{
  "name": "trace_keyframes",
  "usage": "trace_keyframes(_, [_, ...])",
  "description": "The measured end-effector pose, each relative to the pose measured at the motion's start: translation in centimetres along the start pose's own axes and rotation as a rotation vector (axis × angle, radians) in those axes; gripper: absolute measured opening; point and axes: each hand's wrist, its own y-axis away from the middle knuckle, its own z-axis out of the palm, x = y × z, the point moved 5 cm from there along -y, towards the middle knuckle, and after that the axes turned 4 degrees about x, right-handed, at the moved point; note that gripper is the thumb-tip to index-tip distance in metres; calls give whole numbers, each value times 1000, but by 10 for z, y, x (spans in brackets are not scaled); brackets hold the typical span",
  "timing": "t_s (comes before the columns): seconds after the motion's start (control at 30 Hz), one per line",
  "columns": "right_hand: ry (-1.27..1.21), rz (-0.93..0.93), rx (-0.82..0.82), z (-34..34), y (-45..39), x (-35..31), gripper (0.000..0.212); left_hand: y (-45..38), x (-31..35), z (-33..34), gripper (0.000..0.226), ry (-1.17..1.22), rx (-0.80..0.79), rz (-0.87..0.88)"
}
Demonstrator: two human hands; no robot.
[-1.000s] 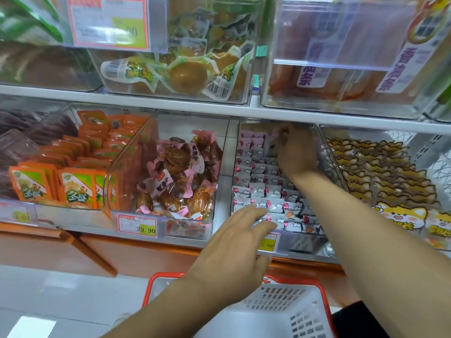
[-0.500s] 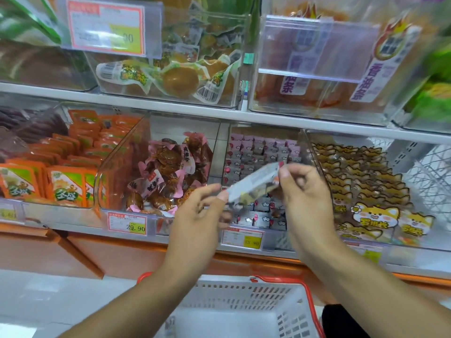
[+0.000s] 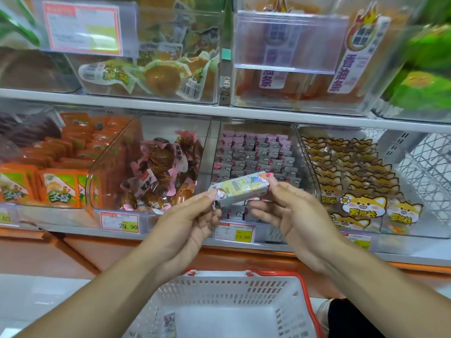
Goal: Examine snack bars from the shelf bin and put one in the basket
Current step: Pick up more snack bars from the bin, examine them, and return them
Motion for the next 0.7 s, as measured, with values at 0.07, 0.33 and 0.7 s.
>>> trace_keyframes(0.07, [50,-4,-6,-3,0,0,25,0,0,2,17,-7,-44,-38])
trace_keyframes(0.33, [145,-74,-10,-8,1,-2,17,1,9,0,53,-33,-15,2])
trace_keyframes(0.7, [90,-175,22,-4,-1,-1,15,1,13,-8,10,-176,131,110])
